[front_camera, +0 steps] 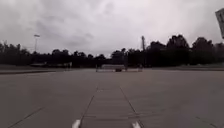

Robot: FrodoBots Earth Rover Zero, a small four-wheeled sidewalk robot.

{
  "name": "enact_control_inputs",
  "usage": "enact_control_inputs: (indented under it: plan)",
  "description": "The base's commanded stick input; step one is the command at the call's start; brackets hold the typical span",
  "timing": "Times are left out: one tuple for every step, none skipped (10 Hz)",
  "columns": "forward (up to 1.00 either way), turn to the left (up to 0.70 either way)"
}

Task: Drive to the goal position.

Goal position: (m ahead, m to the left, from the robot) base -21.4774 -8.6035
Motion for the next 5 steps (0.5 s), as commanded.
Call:
enact_control_inputs:
  plan:
    - [0.7,0.0]
    - [0.7,0.0]
    - [0.7,0.0]
    - [0.7,0.0]
    - [0.7,0.0]
